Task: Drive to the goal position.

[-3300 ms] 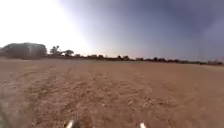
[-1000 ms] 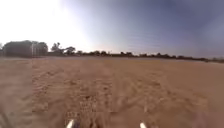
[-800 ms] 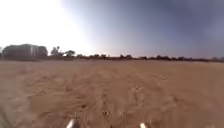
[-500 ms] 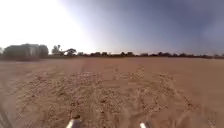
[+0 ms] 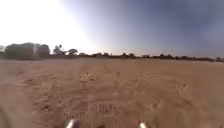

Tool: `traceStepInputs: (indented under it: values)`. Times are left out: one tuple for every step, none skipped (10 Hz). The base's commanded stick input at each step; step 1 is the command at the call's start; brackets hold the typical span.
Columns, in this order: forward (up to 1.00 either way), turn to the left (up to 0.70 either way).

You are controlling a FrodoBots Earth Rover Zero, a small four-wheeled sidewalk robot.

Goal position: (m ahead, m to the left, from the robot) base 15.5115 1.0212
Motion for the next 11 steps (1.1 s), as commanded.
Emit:
traceStepInputs:
  values:
    - [1.00, 0.00]
    - [1.00, 0.00]
    - [1.00, 0.00]
    - [1.00, 0.00]
    - [1.00, 0.00]
    - [1.00, 0.00]
    - [1.00, 0.00]
    - [1.00, 0.00]
    - [1.00, 0.00]
    - [1.00, 0.09]
    - [1.00, 0.32]
